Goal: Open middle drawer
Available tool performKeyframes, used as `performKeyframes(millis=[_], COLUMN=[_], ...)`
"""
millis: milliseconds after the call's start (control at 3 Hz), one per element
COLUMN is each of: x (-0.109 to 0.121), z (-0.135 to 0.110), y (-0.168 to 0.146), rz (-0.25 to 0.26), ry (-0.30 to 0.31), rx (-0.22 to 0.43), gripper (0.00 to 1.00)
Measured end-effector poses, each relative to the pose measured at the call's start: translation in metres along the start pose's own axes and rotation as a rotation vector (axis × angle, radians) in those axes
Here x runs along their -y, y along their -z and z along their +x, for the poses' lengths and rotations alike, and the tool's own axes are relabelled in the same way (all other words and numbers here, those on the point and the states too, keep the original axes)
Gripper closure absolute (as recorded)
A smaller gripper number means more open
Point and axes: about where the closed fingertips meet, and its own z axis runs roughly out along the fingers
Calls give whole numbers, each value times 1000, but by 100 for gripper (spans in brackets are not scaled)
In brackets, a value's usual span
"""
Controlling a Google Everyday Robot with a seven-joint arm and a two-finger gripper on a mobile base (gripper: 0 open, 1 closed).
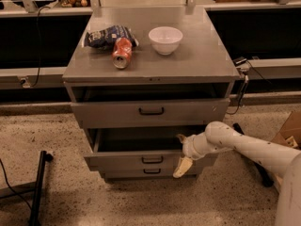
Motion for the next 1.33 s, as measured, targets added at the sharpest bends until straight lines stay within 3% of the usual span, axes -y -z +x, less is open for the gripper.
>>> performKeyframes(millis=[333,667,1333], x=[-14,-27,-53], z=[2,10,6], y=[-1,3,24], rz=[-79,-146,-226], ry=[41,44,79], rx=[-55,-75,-86], gripper=[18,40,42])
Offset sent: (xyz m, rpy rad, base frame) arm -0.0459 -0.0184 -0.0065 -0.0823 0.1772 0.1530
